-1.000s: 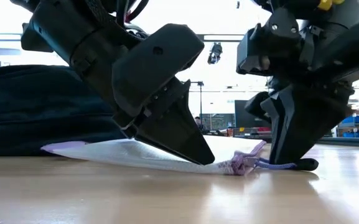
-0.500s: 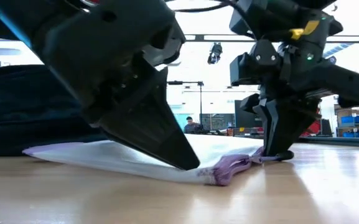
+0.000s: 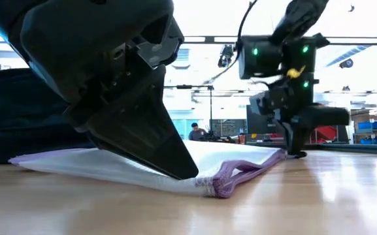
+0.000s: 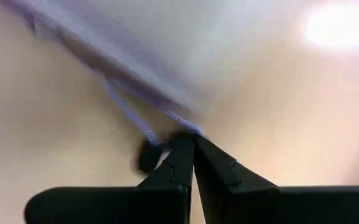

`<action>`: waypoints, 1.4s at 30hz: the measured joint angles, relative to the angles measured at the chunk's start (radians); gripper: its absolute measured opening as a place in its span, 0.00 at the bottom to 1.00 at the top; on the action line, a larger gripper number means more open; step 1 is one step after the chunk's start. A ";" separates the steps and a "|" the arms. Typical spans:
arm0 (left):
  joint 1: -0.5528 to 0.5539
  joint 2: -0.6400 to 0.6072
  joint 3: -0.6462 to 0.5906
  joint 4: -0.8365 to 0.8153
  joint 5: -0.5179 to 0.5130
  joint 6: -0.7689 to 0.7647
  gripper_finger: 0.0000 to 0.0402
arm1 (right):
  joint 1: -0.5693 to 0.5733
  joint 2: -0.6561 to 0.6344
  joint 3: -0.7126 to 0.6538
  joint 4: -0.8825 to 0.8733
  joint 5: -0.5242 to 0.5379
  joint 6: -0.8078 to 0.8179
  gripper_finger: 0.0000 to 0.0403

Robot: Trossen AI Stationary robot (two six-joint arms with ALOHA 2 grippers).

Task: Unpack backpack
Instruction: Open the transparent zip bag, then remove the items from the transparent zip bag

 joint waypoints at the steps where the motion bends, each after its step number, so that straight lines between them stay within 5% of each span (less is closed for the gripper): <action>1: 0.000 0.000 0.000 0.000 -0.003 -0.005 0.26 | -0.036 -0.016 -0.005 -0.013 0.021 -0.010 0.00; 6: -0.002 0.001 -0.001 0.002 -0.022 -0.008 0.26 | -0.180 -0.116 -0.040 -0.020 -0.023 -0.011 0.00; 10: 0.001 0.000 -0.001 0.004 -0.030 -0.005 0.26 | -0.193 -0.222 -0.065 -0.012 -0.065 0.033 0.00; 17: 0.034 -0.030 0.008 -0.021 -0.036 0.097 0.26 | -0.084 -0.427 -0.098 0.094 -0.335 0.216 0.00; 22: 0.063 -0.087 0.038 -0.061 -0.055 0.197 0.26 | 0.091 -0.524 -0.158 0.200 -0.343 0.384 0.00; 33: 0.126 -0.167 0.039 -0.069 -0.080 0.339 0.26 | 0.485 -0.428 -0.347 0.594 -0.123 0.755 0.00; 37: 0.137 -0.165 0.039 -0.052 -0.080 0.344 0.26 | 0.527 -0.311 -0.361 0.649 0.039 0.794 0.00; 42: 0.147 -0.165 0.039 -0.038 -0.080 0.367 0.26 | 0.488 -0.172 -0.347 0.735 0.083 0.749 0.00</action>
